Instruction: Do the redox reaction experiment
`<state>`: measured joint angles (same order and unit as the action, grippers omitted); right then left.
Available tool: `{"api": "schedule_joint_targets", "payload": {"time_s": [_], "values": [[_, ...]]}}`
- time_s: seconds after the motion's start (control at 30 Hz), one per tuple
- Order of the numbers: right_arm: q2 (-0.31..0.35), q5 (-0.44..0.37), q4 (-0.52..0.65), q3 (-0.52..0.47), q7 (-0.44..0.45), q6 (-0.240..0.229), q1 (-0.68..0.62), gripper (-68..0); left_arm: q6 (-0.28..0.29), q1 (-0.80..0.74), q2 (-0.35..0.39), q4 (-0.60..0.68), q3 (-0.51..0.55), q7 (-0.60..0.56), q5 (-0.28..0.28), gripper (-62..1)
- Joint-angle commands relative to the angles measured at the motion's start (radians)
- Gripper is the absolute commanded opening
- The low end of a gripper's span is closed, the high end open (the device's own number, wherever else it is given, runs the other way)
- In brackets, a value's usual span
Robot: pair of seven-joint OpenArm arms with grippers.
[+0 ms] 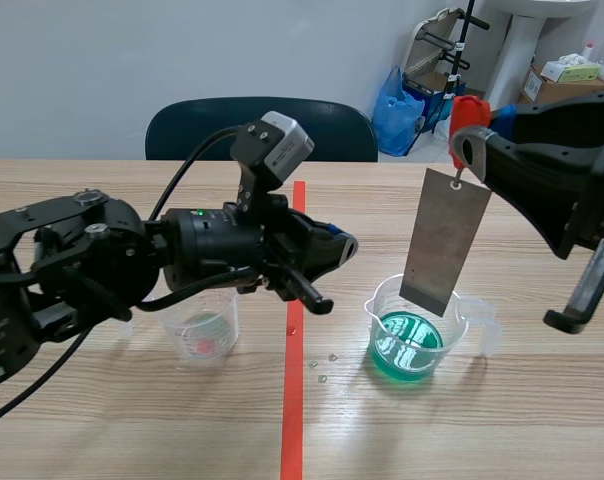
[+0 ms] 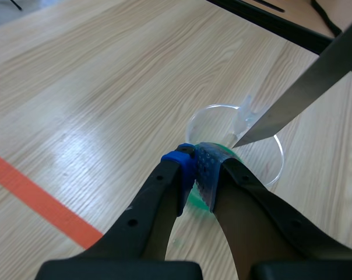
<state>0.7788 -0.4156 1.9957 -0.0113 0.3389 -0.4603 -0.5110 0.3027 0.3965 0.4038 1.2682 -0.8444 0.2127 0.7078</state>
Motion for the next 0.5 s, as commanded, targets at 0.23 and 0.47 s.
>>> {"api": "schedule_joint_targets", "payload": {"time_s": [0.23, 0.47], "values": [[0.013, -0.011, 0.018, -0.004, 0.018, 0.003, 0.007, -65.6, 0.078, 0.064, -0.082, -0.04, -0.032, -0.013, -0.018, -58.5], [0.013, -0.011, 0.018, -0.004, 0.018, 0.003, 0.007, -65.6, 0.105, 0.069, -0.096, -0.097, -0.032, -0.045, -0.05, -58.2]]}}
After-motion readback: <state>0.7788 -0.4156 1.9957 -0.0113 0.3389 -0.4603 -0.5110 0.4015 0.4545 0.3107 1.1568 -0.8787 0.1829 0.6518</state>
